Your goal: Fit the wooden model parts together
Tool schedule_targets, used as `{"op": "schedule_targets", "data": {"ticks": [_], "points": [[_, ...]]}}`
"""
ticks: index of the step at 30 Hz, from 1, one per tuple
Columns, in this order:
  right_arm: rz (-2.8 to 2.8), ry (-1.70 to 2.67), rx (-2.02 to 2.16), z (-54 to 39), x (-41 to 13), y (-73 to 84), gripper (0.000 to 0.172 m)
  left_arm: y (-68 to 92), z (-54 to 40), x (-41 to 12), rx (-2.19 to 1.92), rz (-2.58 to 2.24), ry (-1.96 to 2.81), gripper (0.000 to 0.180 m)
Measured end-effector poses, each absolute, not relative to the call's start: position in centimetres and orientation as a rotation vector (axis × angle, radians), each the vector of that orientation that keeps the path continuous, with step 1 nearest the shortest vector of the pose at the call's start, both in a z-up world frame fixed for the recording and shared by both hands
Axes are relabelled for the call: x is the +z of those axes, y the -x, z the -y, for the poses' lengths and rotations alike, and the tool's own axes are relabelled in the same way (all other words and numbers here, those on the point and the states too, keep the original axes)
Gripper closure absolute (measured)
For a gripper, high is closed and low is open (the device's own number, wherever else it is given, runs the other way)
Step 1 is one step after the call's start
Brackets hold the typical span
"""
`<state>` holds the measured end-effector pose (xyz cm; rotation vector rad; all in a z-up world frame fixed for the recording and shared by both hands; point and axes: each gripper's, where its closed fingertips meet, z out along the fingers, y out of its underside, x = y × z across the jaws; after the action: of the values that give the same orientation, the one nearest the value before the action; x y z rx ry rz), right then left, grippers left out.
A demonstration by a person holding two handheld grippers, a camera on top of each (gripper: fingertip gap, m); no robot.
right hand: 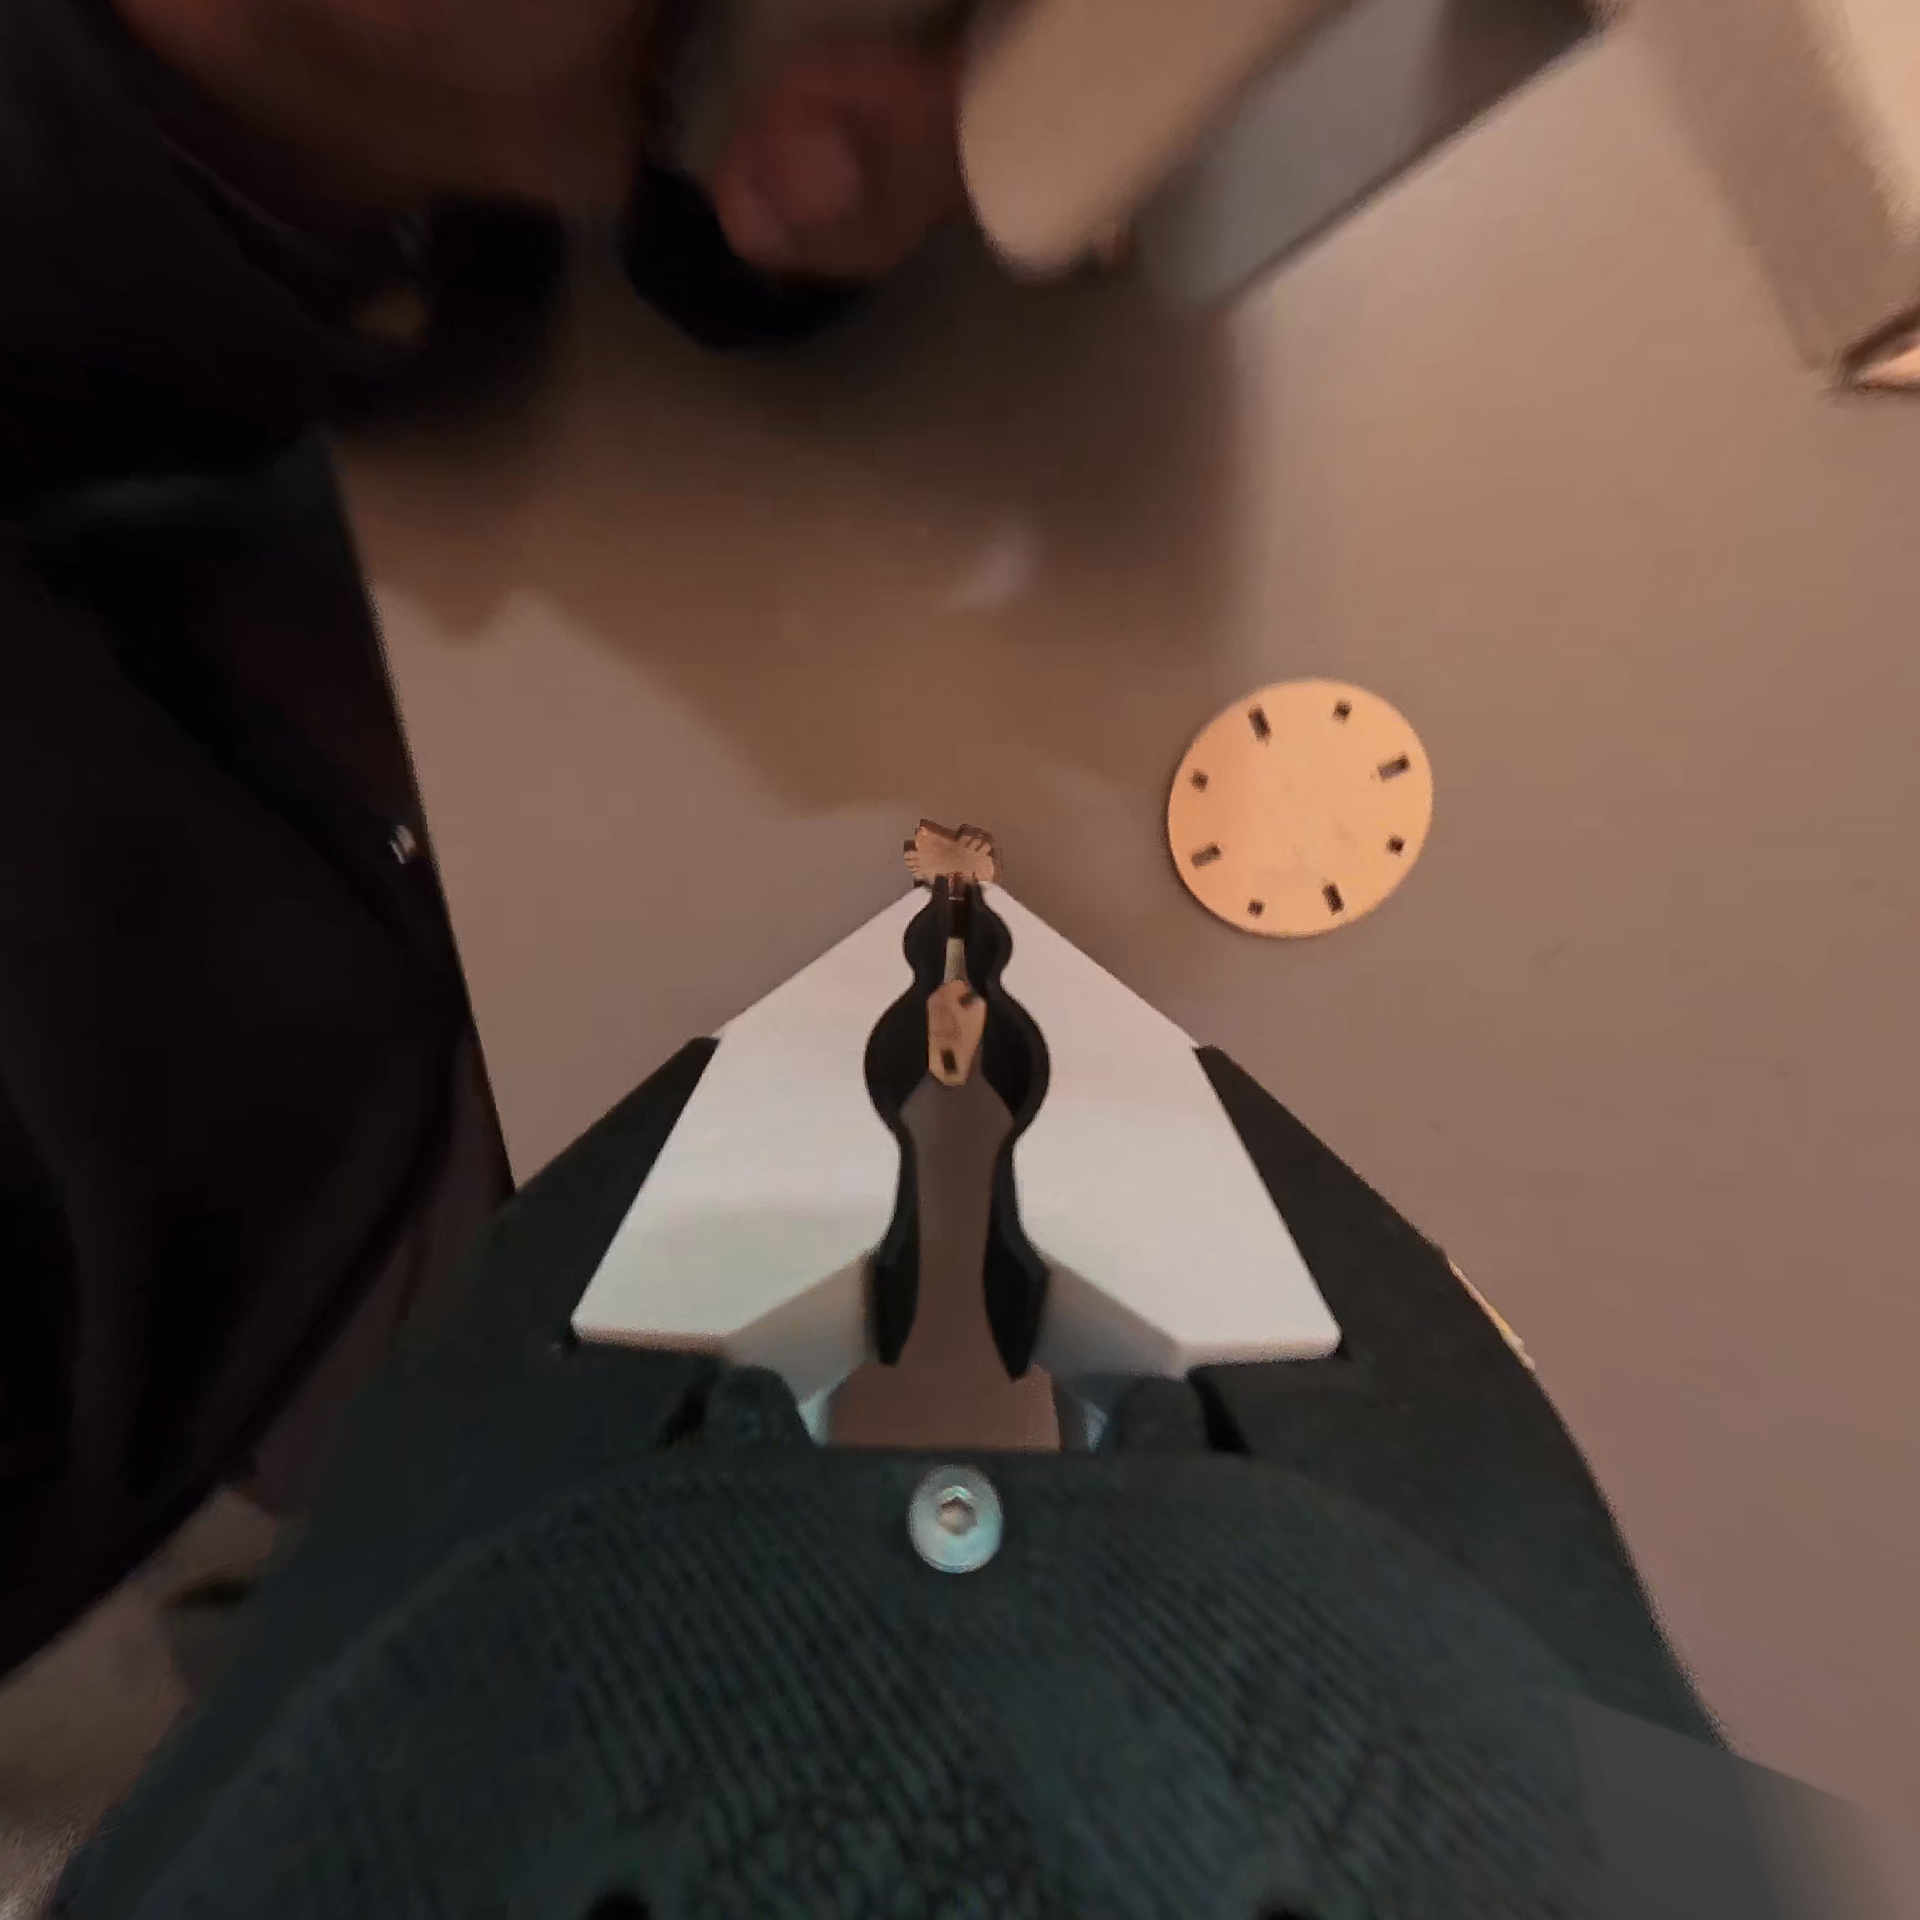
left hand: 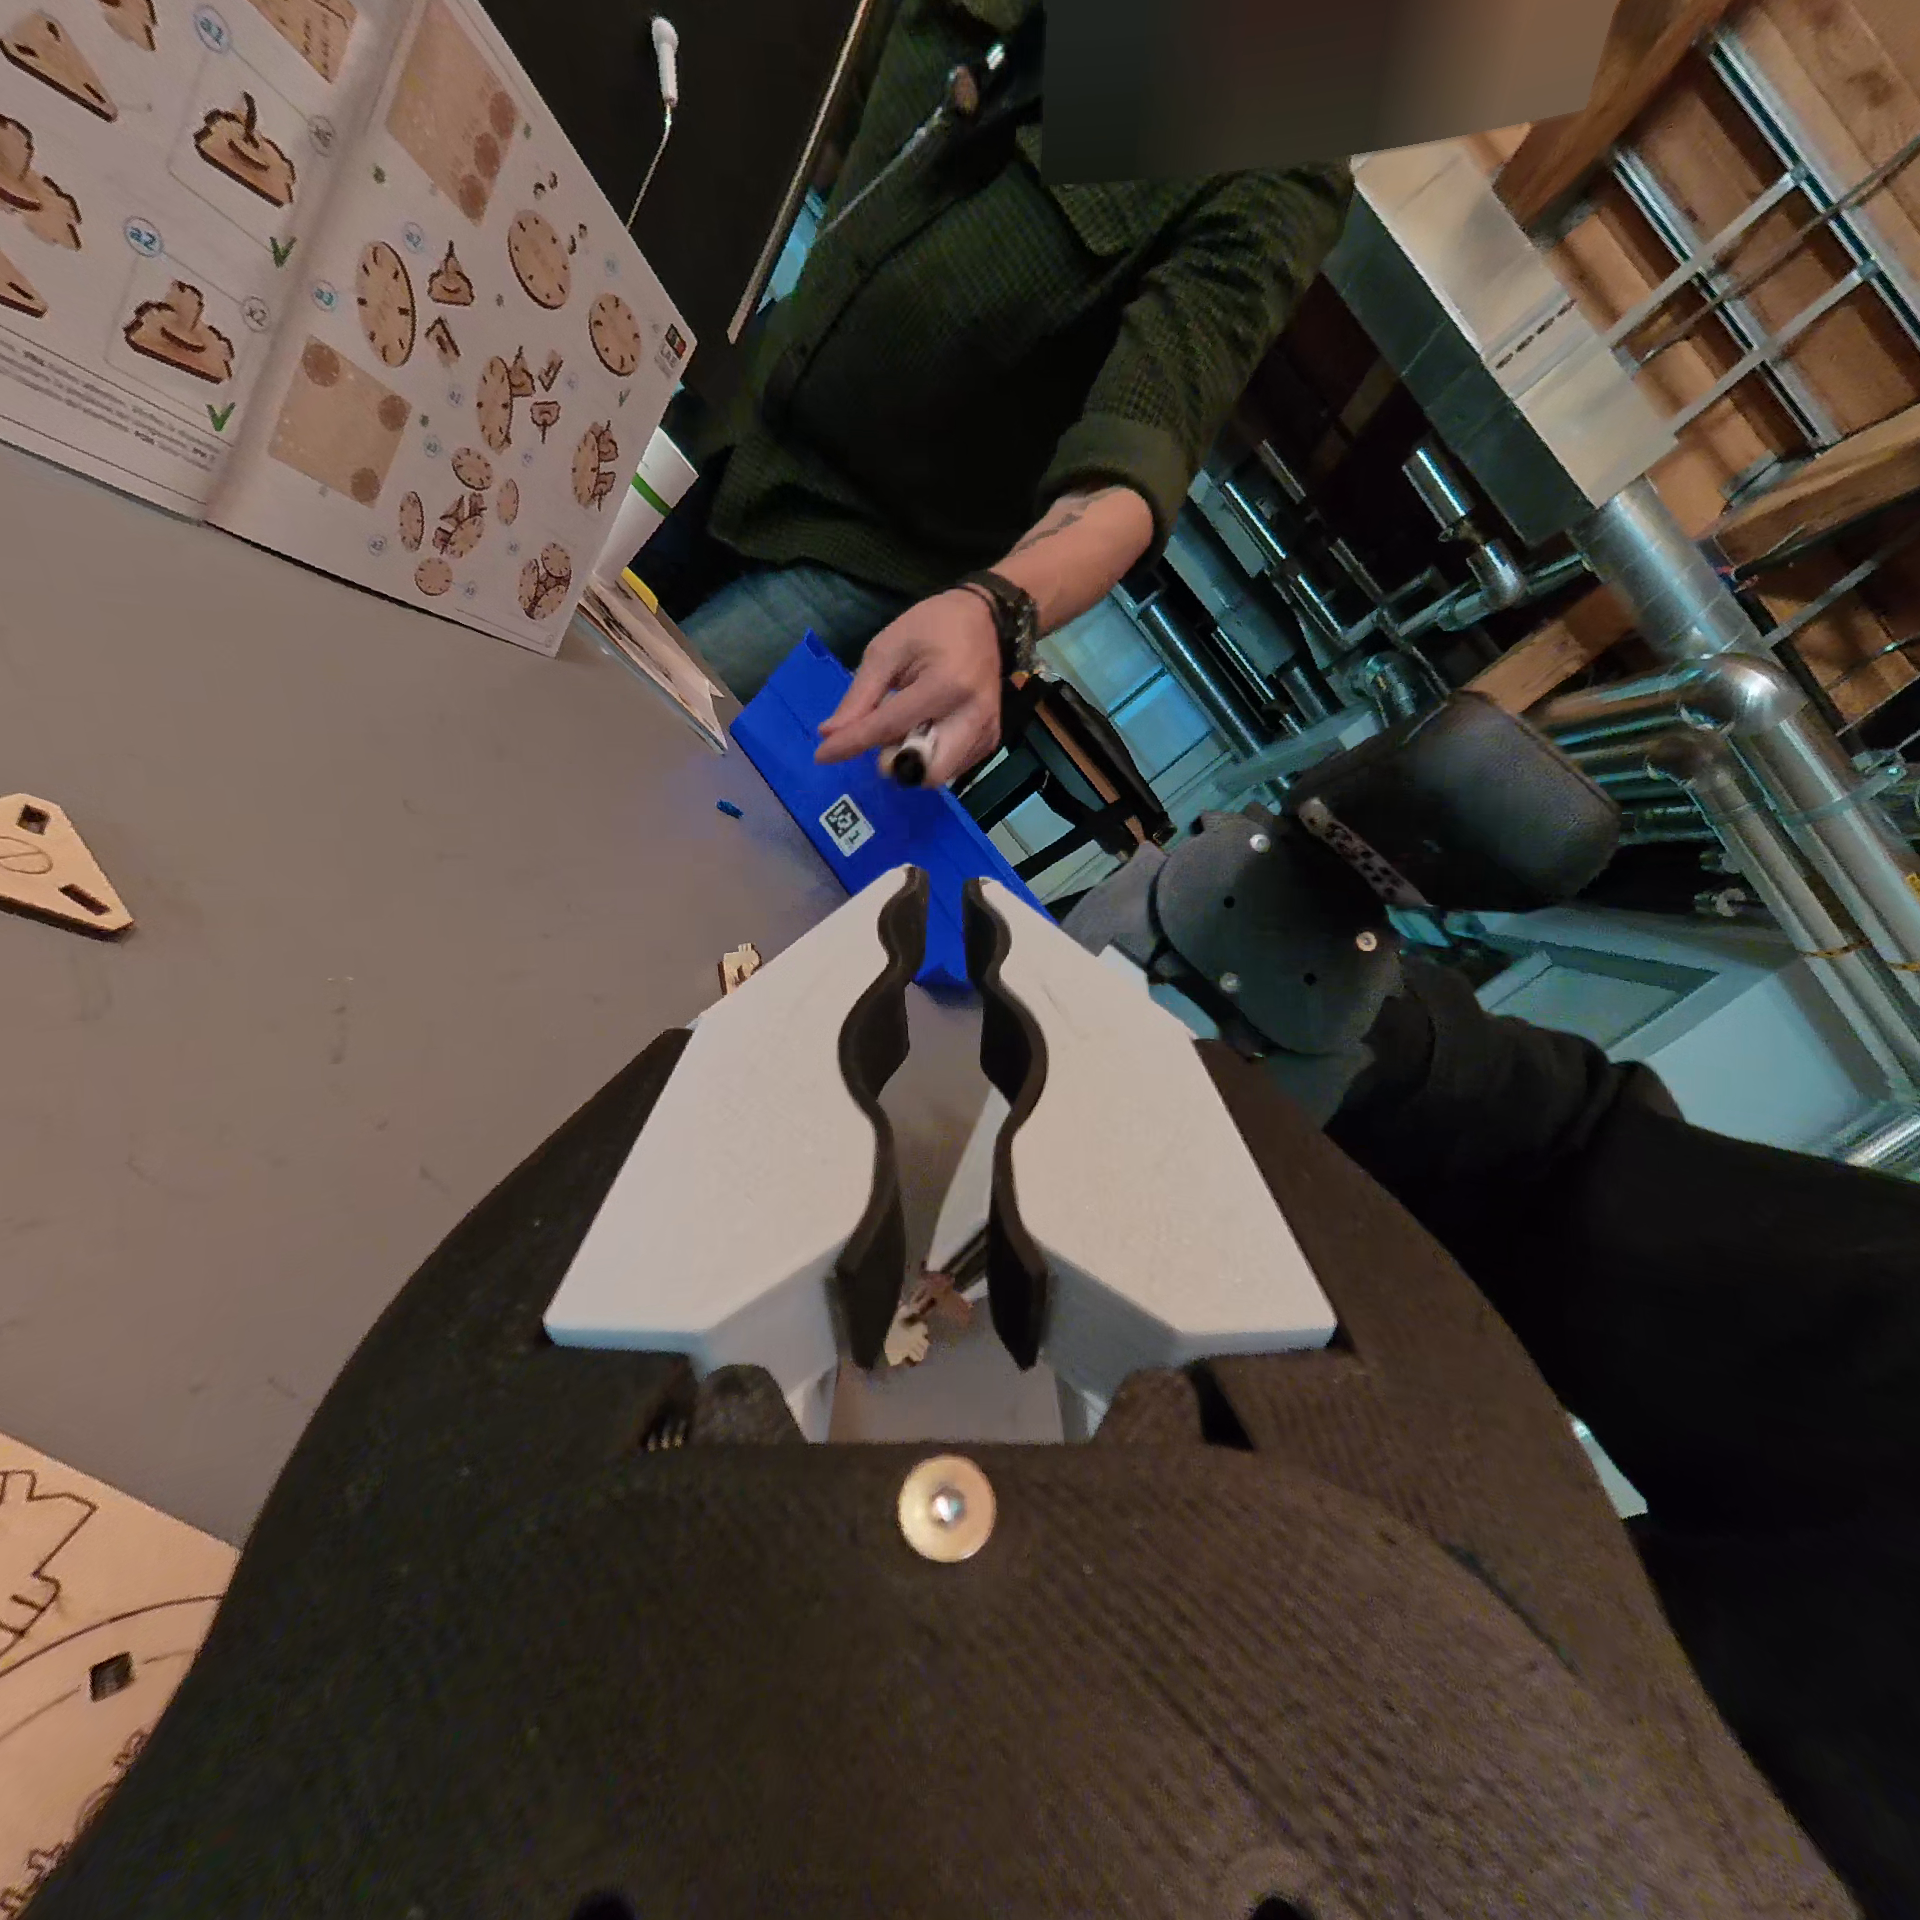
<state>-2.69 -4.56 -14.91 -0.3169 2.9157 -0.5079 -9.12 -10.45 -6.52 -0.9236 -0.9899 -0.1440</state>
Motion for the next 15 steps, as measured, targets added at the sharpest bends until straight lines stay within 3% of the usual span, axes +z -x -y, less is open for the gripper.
{"op": "schedule_targets", "data": {"ticks": [10, 15], "points": [[-3.138, 0.674, -1.415, 4.0, -8.6, 4.9, 0.172, 9.0, 10.3, -6.2, -0.173, 0.968, 0.9, 0.171], [-3.598, 0.902, -1.185, -0.1, -11.3, 8.1, 0.171, 9.1, 10.1, -6.5, -0.171, 0.979, 0.912, 0.171]]}}
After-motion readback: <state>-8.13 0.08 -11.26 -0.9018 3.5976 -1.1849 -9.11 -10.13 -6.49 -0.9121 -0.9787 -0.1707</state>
